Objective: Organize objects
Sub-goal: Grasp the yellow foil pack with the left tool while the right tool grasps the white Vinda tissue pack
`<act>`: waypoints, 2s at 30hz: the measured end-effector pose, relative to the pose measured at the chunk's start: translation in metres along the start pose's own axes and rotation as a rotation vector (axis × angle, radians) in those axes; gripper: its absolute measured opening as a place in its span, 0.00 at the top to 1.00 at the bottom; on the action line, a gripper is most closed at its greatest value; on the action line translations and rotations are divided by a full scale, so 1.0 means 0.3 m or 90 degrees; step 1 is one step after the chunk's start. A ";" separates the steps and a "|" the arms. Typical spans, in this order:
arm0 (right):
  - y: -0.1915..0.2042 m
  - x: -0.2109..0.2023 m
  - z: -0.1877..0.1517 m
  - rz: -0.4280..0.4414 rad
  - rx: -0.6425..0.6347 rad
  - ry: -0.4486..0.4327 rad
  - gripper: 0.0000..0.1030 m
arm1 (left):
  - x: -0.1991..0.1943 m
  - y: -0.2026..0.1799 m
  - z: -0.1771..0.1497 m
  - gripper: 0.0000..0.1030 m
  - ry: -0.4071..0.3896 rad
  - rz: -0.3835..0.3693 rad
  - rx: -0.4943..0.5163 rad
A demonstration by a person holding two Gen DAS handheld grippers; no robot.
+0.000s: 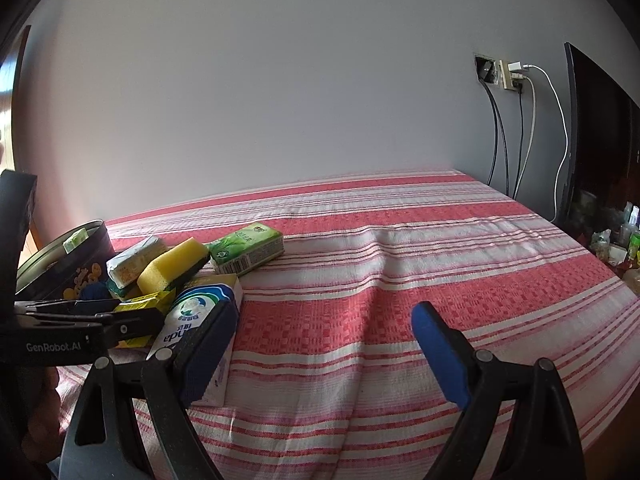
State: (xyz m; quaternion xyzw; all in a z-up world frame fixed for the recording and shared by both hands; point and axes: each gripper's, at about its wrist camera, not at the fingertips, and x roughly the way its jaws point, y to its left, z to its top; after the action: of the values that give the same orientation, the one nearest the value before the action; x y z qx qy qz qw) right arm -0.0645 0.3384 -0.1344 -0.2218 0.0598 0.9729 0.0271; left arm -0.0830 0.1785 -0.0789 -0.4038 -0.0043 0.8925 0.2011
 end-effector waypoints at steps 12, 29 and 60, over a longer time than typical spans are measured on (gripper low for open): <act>0.005 0.001 -0.003 -0.006 -0.008 0.003 0.11 | 0.003 0.022 -0.027 0.18 0.017 0.020 0.029; 0.015 -0.002 -0.003 0.014 0.000 0.008 0.11 | -0.043 0.040 -0.063 0.32 -0.013 0.038 0.081; 0.298 0.169 0.024 0.041 -0.132 0.190 0.46 | -0.129 0.168 -0.082 0.32 -0.121 0.156 0.046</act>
State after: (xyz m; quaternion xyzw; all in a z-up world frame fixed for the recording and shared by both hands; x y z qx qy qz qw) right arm -0.1204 0.2520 -0.1408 -0.3636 -0.0300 0.9304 -0.0360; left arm -0.0602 0.1142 -0.0762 -0.3075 0.0582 0.9441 0.1036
